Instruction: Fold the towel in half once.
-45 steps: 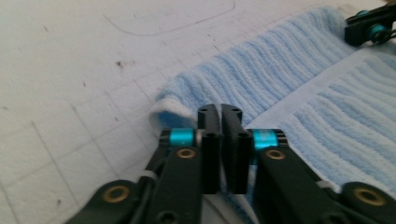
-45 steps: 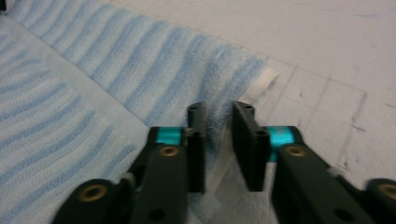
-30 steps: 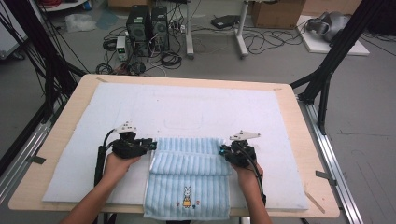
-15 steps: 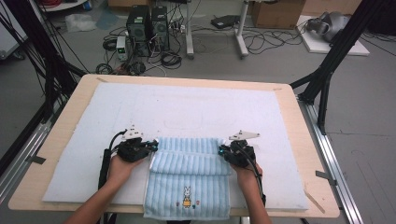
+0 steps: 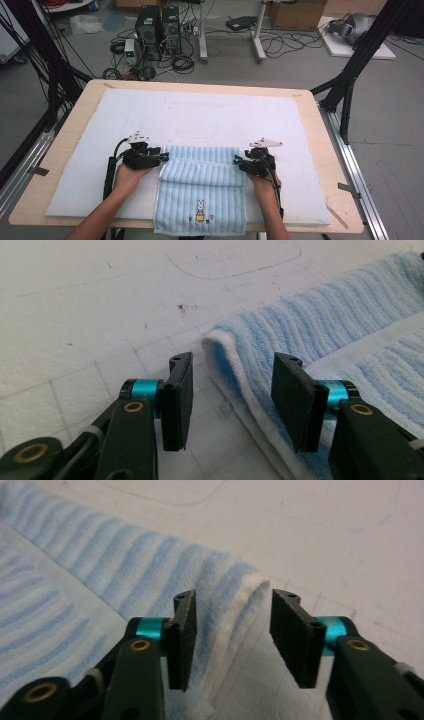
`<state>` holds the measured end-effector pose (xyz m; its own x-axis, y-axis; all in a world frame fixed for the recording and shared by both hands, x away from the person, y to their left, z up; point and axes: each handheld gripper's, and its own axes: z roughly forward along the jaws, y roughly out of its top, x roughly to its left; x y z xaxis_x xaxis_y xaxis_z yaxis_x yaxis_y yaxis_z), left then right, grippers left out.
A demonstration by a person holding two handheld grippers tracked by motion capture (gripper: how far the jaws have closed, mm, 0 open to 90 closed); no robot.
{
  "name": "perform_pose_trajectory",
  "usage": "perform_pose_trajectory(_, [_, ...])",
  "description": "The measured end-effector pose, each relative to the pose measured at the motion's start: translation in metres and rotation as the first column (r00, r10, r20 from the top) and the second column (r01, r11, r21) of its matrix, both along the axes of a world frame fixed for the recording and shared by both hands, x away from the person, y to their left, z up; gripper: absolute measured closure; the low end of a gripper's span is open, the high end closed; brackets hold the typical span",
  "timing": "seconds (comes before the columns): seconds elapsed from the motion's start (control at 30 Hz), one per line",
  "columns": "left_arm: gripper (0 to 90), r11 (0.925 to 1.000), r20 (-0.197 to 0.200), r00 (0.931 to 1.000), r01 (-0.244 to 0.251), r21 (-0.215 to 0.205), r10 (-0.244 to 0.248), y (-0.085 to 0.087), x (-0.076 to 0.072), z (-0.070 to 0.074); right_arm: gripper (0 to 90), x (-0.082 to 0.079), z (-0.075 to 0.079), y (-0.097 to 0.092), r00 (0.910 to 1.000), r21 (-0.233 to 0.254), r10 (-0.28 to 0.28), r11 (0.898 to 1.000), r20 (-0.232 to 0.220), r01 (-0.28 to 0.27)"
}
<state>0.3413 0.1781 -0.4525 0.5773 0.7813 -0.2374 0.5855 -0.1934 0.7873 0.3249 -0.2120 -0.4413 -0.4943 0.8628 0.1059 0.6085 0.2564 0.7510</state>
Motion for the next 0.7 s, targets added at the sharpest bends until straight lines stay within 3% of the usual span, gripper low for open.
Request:
perform_pose_trajectory(0.07, [54.8, 0.9998, 0.005, 0.9998, 0.018, 0.006, -0.018, -0.002, -0.001, 0.000, 48.8, 0.002, -0.005, 0.003, 0.9996, -0.028, 0.009, 1.000, -0.026, -0.010])
perform_pose_trajectory(0.1, [59.9, 0.9993, 0.010, 0.9993, 0.037, 0.010, -0.037, -0.003, -0.002, 0.000, 50.1, 0.001, -0.005, 0.006, 0.9998, -0.043, 0.013, 0.999, -0.012, -0.014])
perform_pose_trajectory(0.2, [76.6, 0.9957, 0.027, 0.9967, 0.075, 0.055, -0.076, -0.008, -0.003, 0.000, 65.5, -0.001, -0.004, 0.010, 0.9982, -0.074, 0.060, 0.995, -0.005, -0.060])
perform_pose_trajectory(0.27, [83.2, 0.9962, 0.020, 0.9970, 0.073, 0.046, -0.074, -0.009, -0.003, 0.000, 77.6, -0.001, -0.003, 0.012, 0.9960, -0.061, 0.087, 0.994, -0.020, -0.088])
perform_pose_trajectory(0.37, [86.3, 0.9986, -0.002, 0.9986, 0.054, 0.000, -0.054, -0.005, 0.000, 0.000, 83.9, 0.001, -0.004, 0.010, 0.9932, -0.021, 0.111, 0.994, -0.037, -0.111])
perform_pose_trajectory(0.47, [86.6, 0.9990, 0.006, 0.9992, 0.039, -0.020, -0.039, -0.003, 0.004, 0.002, 84.8, 0.001, -0.003, 0.012, 0.9941, -0.038, 0.108, 0.993, -0.001, -0.108])
perform_pose_trajectory(0.7, [86.4, 0.9980, 0.019, 0.9996, 0.021, -0.059, -0.020, -0.001, 0.029, 0.012, 84.7, 0.015, 0.005, 0.011, 0.9958, -0.019, 0.082, 0.996, 0.040, -0.082])
